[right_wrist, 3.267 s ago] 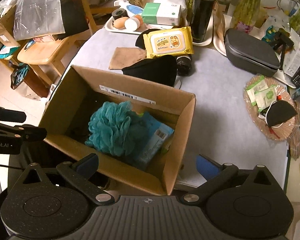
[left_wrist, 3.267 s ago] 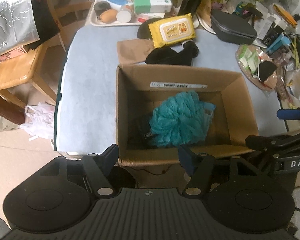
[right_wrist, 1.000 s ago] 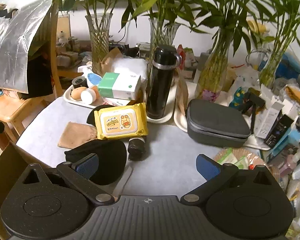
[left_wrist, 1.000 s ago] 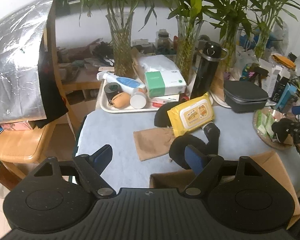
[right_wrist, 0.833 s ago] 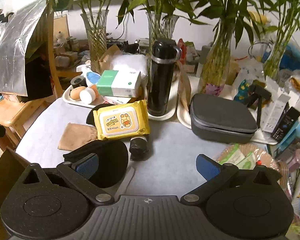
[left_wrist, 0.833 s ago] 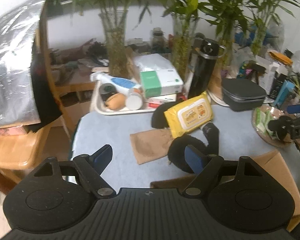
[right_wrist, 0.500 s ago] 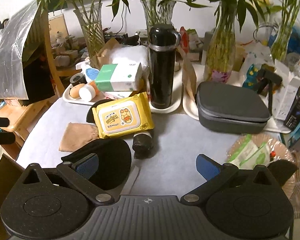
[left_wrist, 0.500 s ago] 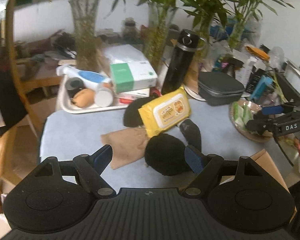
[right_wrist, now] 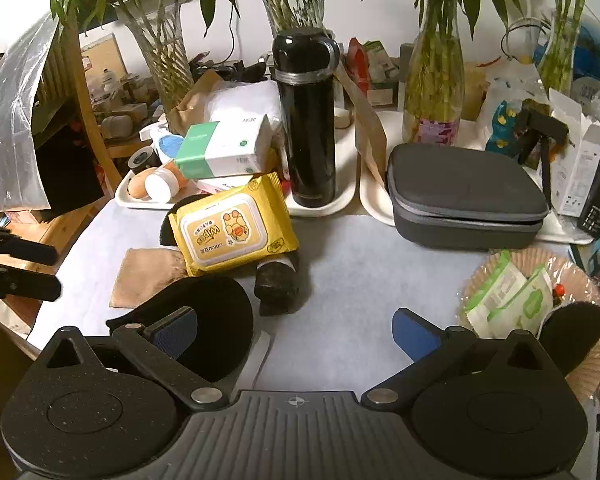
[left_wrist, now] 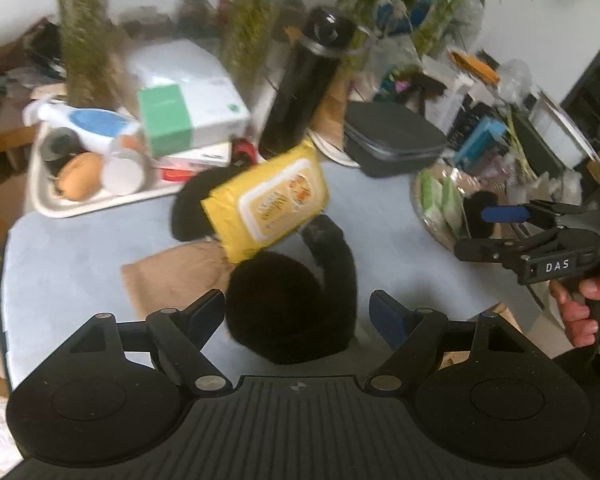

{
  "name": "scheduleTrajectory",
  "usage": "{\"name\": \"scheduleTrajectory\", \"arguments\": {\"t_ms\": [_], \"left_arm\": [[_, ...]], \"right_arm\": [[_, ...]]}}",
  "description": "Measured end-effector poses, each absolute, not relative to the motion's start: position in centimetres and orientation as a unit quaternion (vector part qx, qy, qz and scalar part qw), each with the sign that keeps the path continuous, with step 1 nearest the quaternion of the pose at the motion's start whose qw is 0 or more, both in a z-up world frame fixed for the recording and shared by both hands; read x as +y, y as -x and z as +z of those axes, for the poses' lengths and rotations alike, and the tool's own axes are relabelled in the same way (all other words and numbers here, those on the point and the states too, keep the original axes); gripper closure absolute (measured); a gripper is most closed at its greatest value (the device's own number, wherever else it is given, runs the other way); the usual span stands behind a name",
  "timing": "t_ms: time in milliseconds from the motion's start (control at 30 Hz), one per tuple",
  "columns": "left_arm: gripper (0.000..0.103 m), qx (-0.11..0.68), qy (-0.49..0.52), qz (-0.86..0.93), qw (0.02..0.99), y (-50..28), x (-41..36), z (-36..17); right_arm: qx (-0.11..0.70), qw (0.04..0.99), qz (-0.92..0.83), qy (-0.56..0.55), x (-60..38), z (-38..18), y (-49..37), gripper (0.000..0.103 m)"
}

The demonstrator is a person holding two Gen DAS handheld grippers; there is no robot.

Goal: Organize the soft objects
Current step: 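Move the left tool down onto the black fuzzy item, then close the left gripper on the black fuzzy item and lift it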

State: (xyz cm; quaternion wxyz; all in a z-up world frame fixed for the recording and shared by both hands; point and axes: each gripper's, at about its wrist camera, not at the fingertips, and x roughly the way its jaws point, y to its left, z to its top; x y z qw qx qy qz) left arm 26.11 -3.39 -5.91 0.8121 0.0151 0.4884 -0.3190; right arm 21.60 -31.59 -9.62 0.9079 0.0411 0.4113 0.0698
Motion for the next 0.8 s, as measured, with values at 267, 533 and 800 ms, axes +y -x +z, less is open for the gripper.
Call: {"name": "scheduleTrajectory", "arguments": {"t_ms": [267, 533, 800], "left_arm": [[0.025, 0.54, -0.041, -0.362, 0.759, -28.6, -7.6, -8.0], [0.055, 0.6, -0.082, -0.37, 0.704, -30.0, -10.5, -11.7], [0.089, 0.614, -0.12, -0.373, 0.685, -29.5, -11.7, -13.0]], "right_arm": [[0.409, 0.909, 0.066, -0.042, -32.4, -9.5, -21.4, 0.0], [0.409, 0.91, 0.055, -0.035, -33.4, -9.2, -21.1, 0.0], [0.407, 0.912, 0.039, -0.003, -33.5, -9.1, -20.6, 0.0]]}}
